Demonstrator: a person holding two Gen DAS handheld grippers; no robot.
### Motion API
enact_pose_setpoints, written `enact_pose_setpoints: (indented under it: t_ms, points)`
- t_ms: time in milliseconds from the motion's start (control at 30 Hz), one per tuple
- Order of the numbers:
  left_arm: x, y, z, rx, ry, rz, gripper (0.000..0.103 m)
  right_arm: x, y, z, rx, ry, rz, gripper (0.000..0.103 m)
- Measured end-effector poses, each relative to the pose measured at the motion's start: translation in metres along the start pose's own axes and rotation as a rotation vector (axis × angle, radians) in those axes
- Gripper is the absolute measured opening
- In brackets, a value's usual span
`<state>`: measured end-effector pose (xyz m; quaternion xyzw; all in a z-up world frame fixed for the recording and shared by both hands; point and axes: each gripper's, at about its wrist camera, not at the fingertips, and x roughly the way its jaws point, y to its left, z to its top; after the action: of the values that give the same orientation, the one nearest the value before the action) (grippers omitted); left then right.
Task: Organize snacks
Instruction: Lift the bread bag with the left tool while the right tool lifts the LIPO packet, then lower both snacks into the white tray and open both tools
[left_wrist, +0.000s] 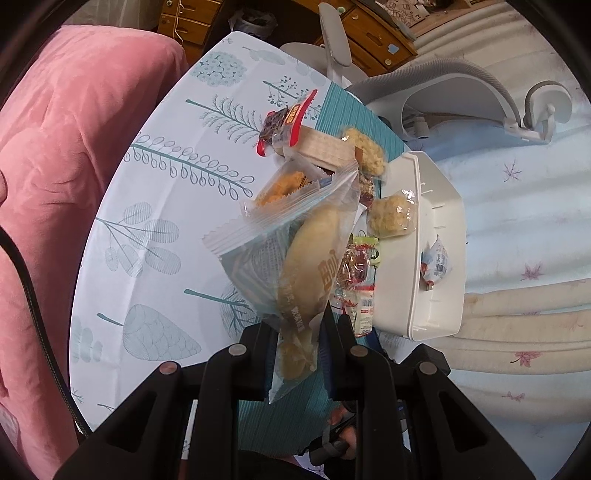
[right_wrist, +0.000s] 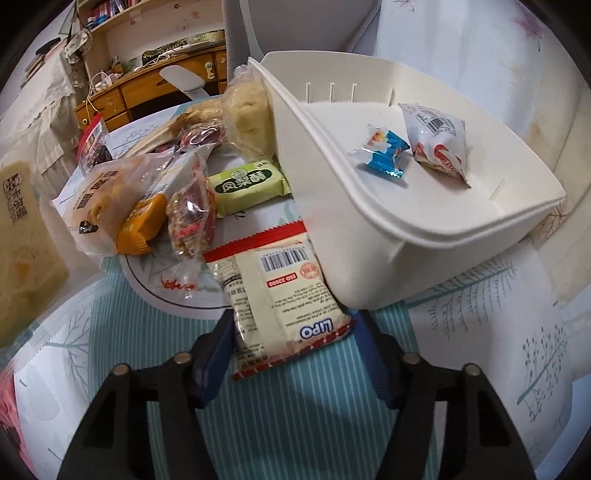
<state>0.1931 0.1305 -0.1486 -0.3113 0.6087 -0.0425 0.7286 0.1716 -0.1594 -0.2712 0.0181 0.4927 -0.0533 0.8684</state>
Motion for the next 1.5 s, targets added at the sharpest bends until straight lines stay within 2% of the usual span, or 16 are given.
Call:
enact_pose_setpoints:
  t_ms: [33, 200, 433, 600, 800, 967, 1200, 1500]
  points:
    - [-0.001, -0.001, 0.000, 0.002, -0.003, -0.002, 0.018, -0.001, 0.003, 0.001, -0.017, -0.001, 0.010, 0.050]
    - [-0.012, -0.002, -0.005, 0.011, -0.018, -0.016, 0.018, -0.002, 0.006, 0.003, -0.023, 0.026, 0.016, 0.049]
    - [-0.035, -0.007, -0.019, 0.063, -0.058, -0.051, 0.018, -0.015, -0.006, -0.006, 0.117, 0.136, 0.099, 0.049]
    - [-0.051, -0.014, -0.035, 0.152, -0.102, -0.071, 0.018, -0.039, -0.009, -0.023, 0.164, 0.158, 0.124, 0.049]
    - [-0.064, -0.021, -0.054, 0.188, -0.097, -0.117, 0.018, -0.082, -0.010, -0.037, 0.175, 0.095, 0.165, 0.049]
    - [-0.079, -0.036, -0.067, 0.232, -0.146, -0.140, 0.018, -0.115, -0.016, -0.028, 0.146, 0.007, 0.199, 0.049]
    - [-0.094, -0.073, -0.072, 0.236, -0.245, -0.199, 0.018, -0.150, -0.033, -0.003, 0.024, -0.104, 0.232, 0.049]
    - [-0.074, -0.143, -0.079, 0.254, -0.283, -0.229, 0.018, -0.177, -0.070, 0.029, -0.159, -0.215, 0.272, 0.049]
